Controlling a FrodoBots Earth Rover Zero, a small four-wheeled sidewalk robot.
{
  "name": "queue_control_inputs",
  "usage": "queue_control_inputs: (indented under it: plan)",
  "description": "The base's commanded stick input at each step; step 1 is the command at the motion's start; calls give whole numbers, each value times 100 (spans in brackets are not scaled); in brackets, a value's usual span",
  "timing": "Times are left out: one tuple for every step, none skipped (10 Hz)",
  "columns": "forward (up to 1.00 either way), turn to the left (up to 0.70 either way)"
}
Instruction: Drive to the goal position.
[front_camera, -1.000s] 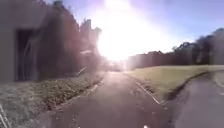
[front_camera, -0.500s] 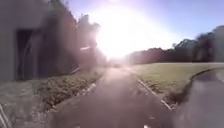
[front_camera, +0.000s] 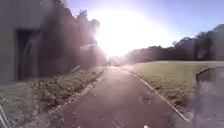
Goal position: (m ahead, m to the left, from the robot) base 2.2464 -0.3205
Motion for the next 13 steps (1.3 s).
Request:
queue_control_inputs:
  plan:
    - [70, 0]
    - [70, 0]
    - [70, 0]
    - [70, 0]
    - [70, 0]
    - [70, 0]
    - [70, 0]
    - [70, 0]
    - [70, 0]
    - [70, 0]
    - [70, 0]
    - [70, 0]
    - [70, 0]
